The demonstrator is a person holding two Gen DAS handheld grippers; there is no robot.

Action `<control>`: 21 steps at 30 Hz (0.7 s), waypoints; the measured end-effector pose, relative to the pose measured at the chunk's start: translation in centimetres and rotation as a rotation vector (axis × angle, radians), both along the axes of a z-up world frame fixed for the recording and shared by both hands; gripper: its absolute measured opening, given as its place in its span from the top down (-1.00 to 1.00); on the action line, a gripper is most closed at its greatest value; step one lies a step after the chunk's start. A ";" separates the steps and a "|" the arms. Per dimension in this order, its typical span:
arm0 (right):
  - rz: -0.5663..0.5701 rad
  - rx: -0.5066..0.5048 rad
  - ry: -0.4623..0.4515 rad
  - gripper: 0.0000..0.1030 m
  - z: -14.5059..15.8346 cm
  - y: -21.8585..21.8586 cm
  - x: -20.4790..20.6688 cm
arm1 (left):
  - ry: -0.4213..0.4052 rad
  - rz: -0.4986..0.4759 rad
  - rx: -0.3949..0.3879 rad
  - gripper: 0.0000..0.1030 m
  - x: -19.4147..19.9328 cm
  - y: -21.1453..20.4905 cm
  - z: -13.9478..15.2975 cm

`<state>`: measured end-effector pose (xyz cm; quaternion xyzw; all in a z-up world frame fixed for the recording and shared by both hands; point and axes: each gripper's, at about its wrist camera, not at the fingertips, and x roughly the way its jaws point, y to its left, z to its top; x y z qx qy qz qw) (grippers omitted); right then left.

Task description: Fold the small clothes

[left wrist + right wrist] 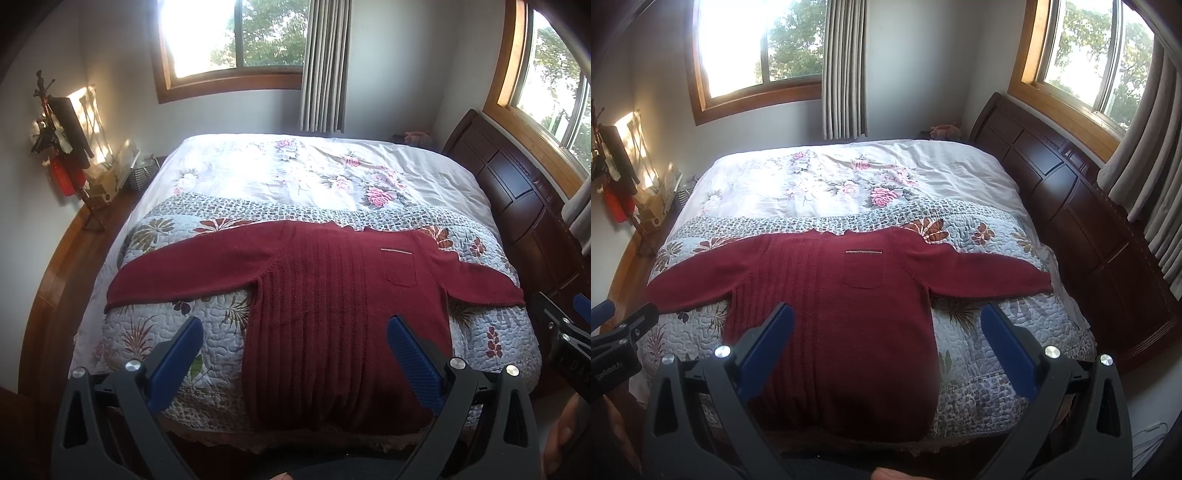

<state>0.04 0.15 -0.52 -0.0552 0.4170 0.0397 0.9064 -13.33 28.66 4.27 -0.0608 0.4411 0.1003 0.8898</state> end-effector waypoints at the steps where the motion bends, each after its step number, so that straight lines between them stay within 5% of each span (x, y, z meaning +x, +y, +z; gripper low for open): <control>1: 0.000 -0.001 -0.001 -0.95 0.0 0.0 0.0 | -0.001 0.000 0.001 -0.93 0.0 0.0 0.0; 21: -0.002 0.002 -0.001 -0.95 -0.1 0.0 -0.3 | -0.009 0.009 0.011 -0.93 -0.5 0.1 0.1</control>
